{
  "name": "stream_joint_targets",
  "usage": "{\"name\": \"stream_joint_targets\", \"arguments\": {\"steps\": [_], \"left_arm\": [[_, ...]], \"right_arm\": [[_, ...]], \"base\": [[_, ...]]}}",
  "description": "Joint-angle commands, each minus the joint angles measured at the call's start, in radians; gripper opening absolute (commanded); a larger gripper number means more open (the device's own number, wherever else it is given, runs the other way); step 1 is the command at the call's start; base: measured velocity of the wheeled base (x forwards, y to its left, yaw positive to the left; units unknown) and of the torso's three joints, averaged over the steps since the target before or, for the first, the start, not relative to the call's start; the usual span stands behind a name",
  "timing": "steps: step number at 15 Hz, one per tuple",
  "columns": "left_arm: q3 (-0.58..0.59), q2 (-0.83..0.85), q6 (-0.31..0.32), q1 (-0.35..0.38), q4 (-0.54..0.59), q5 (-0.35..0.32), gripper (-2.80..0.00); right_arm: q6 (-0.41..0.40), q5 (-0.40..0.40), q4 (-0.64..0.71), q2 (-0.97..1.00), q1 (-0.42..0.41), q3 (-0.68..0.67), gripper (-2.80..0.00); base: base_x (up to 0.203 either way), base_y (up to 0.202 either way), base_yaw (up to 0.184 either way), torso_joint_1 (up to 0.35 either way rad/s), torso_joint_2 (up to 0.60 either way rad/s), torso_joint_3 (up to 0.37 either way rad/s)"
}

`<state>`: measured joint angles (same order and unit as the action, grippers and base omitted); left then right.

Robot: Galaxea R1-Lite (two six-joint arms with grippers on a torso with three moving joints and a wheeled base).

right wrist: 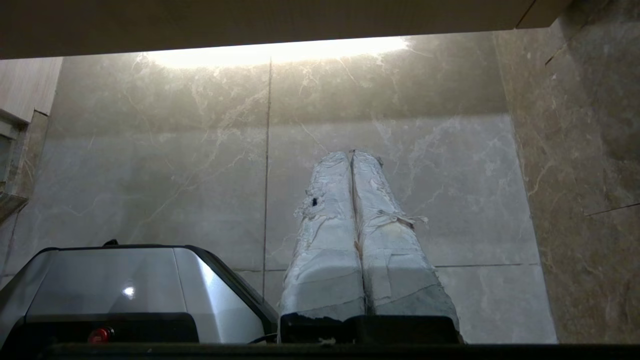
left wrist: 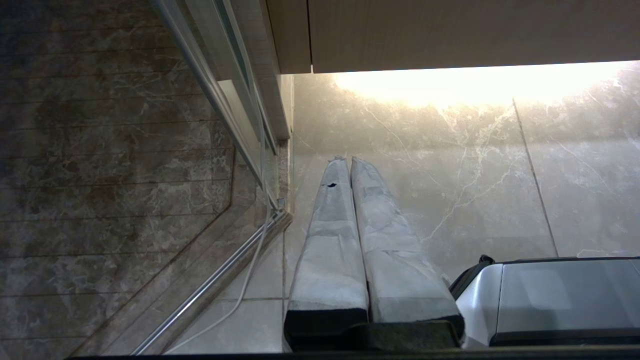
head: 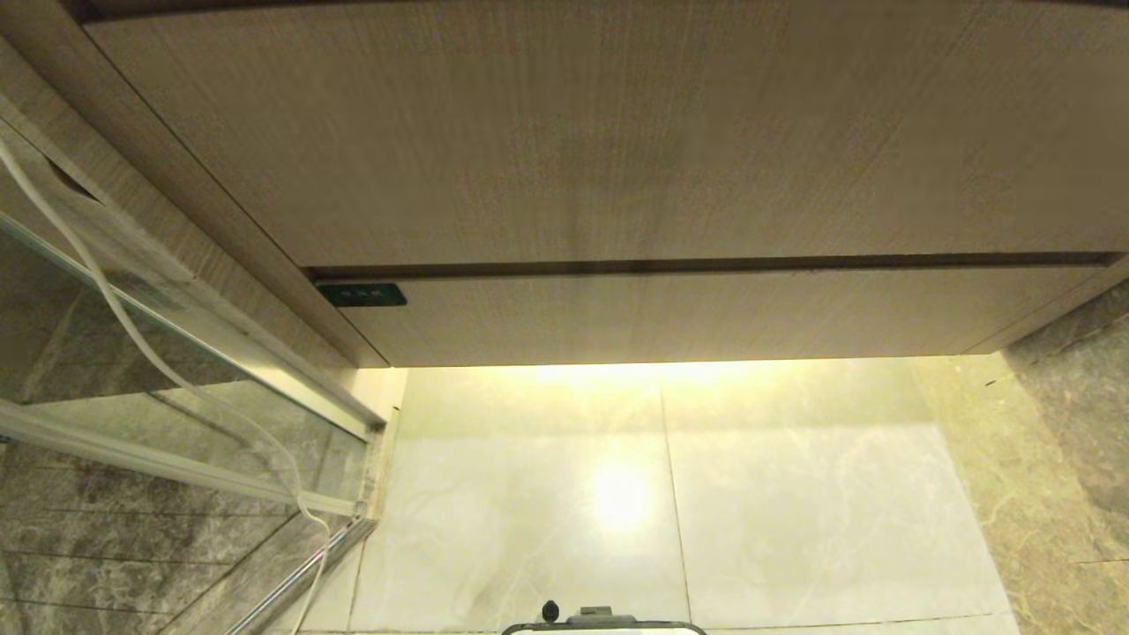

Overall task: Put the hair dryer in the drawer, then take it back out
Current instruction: Pull open the drawer

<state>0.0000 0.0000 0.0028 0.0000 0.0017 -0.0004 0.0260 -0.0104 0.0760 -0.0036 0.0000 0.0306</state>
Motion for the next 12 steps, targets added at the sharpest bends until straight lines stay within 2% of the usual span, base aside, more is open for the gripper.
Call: {"name": "stream_joint_targets", "arguments": {"steps": [1, 8, 10, 12], "left_arm": [[0.0, 0.0, 0.0, 0.0, 0.0, 0.0, -2.8], [0.0, 0.0, 0.002, 0.0, 0.0, 0.0, -2.8], [0.001, 0.0, 0.002, 0.0, 0.0, 0.0, -2.8], [0.0, 0.0, 0.0, 0.0, 0.0, 0.0, -2.8]], "right_arm": [[0.0, 0.0, 0.001, 0.002, 0.0, 0.0, -2.8], [-0.004, 0.001, 0.0, 0.002, 0.0, 0.015, -2.8], [-0.001, -0.013, 0.02, 0.032, 0.0, 0.158, -2.8], [0.003, -0.032, 0.082, 0.186, 0.0, 0.443, -2.8]], "base": [[0.0, 0.0, 0.0, 0.0, 0.0, 0.0], [0.0, 0.0, 0.0, 0.0, 0.0, 0.0], [0.0, 0.0, 0.0, 0.0, 0.0, 0.0], [0.0, 0.0, 0.0, 0.0, 0.0, 0.0]]}}
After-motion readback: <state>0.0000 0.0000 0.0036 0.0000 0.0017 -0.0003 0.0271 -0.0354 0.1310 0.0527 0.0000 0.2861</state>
